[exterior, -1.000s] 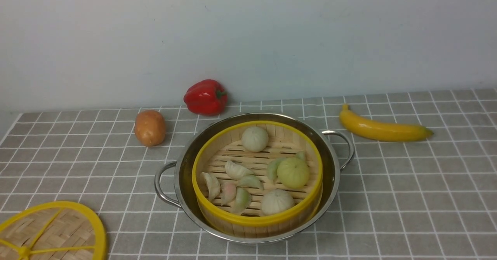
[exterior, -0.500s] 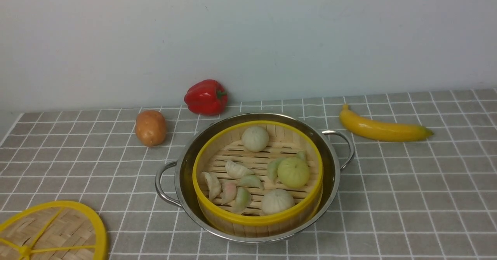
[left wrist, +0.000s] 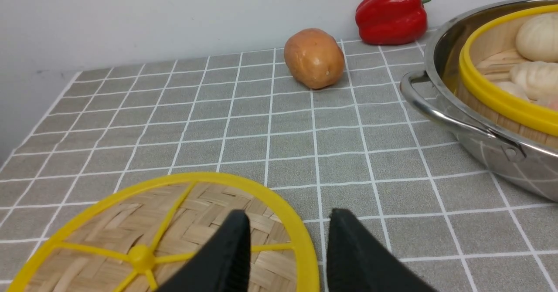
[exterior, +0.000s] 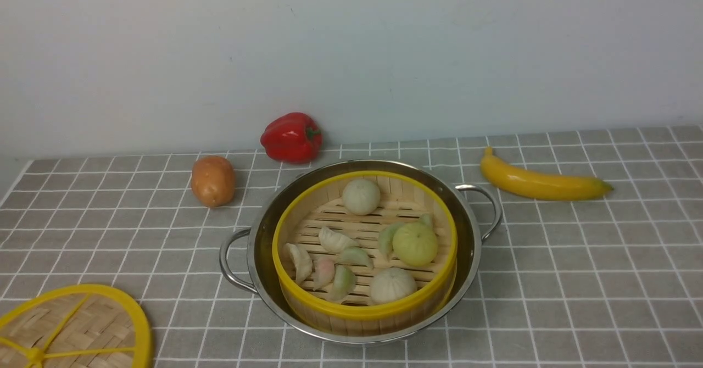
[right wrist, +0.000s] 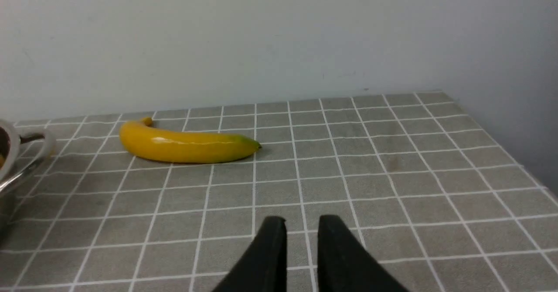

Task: Place the steamer in the pot on the grey tablecloth, and put the lid on the steamer.
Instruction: 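Grasp the bamboo steamer lid lying on the table by its centre knob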

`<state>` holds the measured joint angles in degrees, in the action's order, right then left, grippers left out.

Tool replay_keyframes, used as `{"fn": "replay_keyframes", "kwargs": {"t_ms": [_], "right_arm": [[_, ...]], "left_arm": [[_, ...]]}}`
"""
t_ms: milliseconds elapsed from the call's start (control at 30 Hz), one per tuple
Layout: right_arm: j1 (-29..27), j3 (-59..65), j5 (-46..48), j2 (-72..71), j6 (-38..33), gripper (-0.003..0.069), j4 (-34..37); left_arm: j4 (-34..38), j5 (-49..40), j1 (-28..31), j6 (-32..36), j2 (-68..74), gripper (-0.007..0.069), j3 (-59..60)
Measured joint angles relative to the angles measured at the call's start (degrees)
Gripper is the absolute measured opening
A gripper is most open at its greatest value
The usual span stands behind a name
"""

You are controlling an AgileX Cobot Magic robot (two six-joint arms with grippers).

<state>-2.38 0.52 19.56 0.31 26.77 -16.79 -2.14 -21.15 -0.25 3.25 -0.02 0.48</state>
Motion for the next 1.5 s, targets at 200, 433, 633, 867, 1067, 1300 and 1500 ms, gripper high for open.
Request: {"fn": "replay_keyframes", "kwargs": {"t_ms": [200,433,633,867,1067,1300,1500], "right_arm": [[0.0,0.0,0.1,0.0,1.5,0.0155,2.4],[0.0,0.0,0.1,0.0,1.6,0.0175,3.0],[0.0,0.0,0.1,0.0,1.6,0.0188,3.0],[0.0,0.0,0.1,0.0,1.6,0.0204,3.1],[0.0,0.0,0.1,0.0,1.6,0.0216,3.1],[0.0,0.0,0.1,0.0,1.6,0.0236,3.1],[0.0,0.0,0.1,0.0,1.6,0.0240,3.1]], "left_arm": [[0.0,0.0,0.0,0.0,0.0,0.0243,0.0],[-0.4,0.0,0.0,0.5,0.0,0.0243,0.0],[-5.7,0.0,0.0,3.6,0.0,0.0243,0.0],[-2.9,2.5,0.0,1.4,0.0,0.0243,0.0],[15.1,14.9,0.0,-8.5,0.0,0.0243,0.0],[26.3,28.3,0.0,-13.1,0.0,0.0243,-1.9],[20.2,8.2,0.0,-6.4,1.2,0.0243,-18.3]]}}
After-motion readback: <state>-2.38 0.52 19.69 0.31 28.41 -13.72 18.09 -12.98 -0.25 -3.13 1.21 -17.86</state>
